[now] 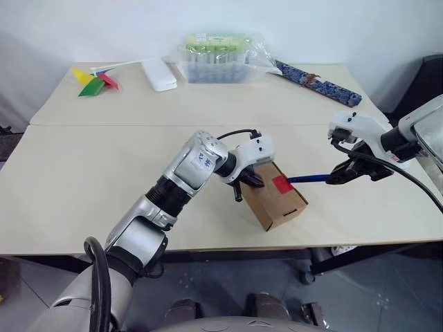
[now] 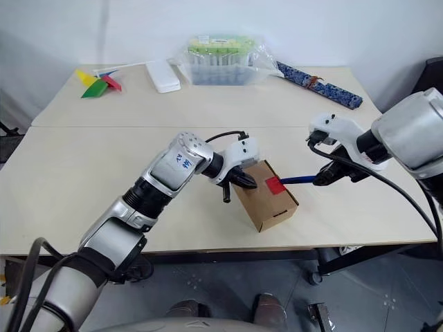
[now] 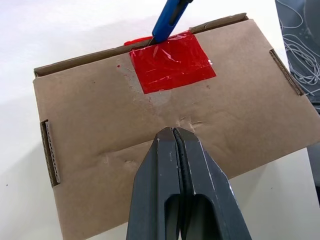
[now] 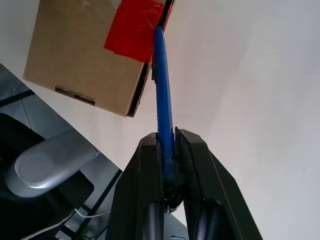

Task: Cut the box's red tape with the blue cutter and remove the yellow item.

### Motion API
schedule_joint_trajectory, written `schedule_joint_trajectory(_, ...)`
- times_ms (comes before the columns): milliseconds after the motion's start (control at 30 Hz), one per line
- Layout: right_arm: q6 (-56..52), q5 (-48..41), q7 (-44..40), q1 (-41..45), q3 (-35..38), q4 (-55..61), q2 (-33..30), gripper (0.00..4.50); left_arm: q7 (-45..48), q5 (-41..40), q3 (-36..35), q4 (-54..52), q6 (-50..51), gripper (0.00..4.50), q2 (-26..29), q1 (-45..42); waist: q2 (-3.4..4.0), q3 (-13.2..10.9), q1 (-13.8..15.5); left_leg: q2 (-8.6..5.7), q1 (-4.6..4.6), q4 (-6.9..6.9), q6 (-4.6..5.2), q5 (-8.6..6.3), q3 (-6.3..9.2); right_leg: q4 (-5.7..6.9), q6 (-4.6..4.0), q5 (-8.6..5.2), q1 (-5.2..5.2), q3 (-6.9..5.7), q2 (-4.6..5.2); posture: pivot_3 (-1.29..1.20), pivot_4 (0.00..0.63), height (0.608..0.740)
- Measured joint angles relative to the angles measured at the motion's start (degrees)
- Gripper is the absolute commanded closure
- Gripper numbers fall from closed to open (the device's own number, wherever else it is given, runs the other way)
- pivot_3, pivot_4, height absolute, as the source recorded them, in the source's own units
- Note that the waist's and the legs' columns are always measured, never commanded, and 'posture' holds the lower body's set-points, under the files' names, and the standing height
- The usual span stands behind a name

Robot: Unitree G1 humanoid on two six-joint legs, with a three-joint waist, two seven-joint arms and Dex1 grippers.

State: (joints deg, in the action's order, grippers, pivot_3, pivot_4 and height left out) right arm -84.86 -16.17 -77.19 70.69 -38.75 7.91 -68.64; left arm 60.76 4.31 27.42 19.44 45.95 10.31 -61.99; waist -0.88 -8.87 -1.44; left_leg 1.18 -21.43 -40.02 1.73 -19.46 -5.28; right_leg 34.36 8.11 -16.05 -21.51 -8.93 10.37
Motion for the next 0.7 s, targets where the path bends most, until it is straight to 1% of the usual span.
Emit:
schedule_joint_trajectory(100,-0.41,-0.39,-0.05,0.19,-0.64,2.48,-1.62,4.36,-0.58,0.12,0.01,1.69,-0.31,4.49,-1.65,-0.43,0.07,0.04,0.34,-0.01,-0.03,0.01,0.02,-0.06,0.00,-0.12,0.00,0.00,0.00,-0.01,0.02,0.00,0.150,0.740)
schedule_joint_trajectory(167,-0.38,-0.46,-0.28,0.22,-1.23,3.81,-3.00,4.36,-1.21,0.12,-0.02,2.02,-0.33,4.49,-2.66,-0.46,0.11,0.06,1.06,-0.01,-0.04,0.00,-0.21,-0.26,0.00,-0.19,0.00,0.00,0.00,-0.01,0.01,0.00,0.150,0.740)
schedule_joint_trajectory(533,-0.14,-0.31,-0.83,0.66,-3.73,8.16,-6.61,4.36,-3.88,0.22,0.02,3.38,-0.38,4.49,-5.88,-0.53,0.13,0.09,2.86,-0.03,-0.13,0.00,-0.16,-0.40,0.00,-0.49,0.03,0.01,0.06,-0.11,0.00,0.00,0.150,0.740)
schedule_joint_trajectory(700,1.83,0.54,-1.97,0.31,-5.11,11.24,-9.52,4.36,-4.88,0.23,0.03,3.61,-0.32,4.49,-6.96,-0.50,0.15,0.09,3.58,-0.11,-0.23,0.00,-0.05,-0.48,0.02,-0.60,0.05,0.02,0.05,-0.12,0.06,0.00,0.150,0.740)
